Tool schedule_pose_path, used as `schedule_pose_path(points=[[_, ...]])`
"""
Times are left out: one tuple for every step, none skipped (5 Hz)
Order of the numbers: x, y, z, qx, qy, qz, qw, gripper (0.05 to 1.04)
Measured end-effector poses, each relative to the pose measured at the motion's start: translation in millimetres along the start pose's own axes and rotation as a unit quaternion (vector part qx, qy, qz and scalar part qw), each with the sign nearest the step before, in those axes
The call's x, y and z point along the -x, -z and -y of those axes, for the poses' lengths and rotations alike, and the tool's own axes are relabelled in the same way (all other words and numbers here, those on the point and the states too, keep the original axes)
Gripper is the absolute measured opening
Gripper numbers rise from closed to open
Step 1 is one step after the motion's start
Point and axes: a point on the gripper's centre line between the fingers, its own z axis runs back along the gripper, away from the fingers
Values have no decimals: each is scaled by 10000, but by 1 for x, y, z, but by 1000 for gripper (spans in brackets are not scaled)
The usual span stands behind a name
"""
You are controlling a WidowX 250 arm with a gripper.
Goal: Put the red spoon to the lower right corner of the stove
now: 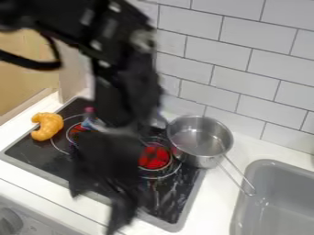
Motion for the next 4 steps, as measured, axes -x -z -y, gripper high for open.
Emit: schedule_pose_path(points=[[10,1,-35,35,1128,-241,9933,998],[-7,-6,-73,25,1752,-75,9845,998],[-40,-10,-97,64,2221,-19,9750,998],[-80,-8,-122,-2,2578,38,9662,998]])
